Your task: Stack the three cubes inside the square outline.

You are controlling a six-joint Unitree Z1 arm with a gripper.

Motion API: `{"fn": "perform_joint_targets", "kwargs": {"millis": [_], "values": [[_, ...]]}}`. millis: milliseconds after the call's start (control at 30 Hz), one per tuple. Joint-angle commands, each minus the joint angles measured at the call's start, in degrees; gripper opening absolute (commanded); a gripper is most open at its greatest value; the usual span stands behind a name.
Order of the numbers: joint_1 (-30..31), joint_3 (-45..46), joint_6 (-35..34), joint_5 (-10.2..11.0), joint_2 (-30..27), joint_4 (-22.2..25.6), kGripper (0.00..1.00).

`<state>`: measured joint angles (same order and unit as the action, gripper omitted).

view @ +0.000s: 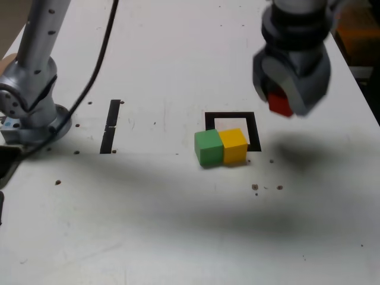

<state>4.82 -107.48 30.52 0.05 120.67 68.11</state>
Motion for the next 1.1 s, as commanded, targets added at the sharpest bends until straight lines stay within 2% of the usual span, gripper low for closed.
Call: {"fn": "perform_joint_targets", "kwargs": {"millis": [0, 200, 333, 733, 900, 1067], "values": [[-1.3, 0.9, -2.1, 0.7, -1.1, 0.5, 0.1], [-3.9, 4.4, -7.5, 1.5, -2.0, 1.4, 0.1], [-4.6, 7.4, -11.6, 0.9, -2.7, 1.7, 0.1], [-4.5, 11.8, -23.5, -6.7, -4.3, 3.9, 0.1], [-4.5, 12.8, -26.8, -8.8, -3.9, 3.1, 0.1], [-5.1, 14.0, -29.5, -9.8, -3.0, 2.4, 0.1]]}}
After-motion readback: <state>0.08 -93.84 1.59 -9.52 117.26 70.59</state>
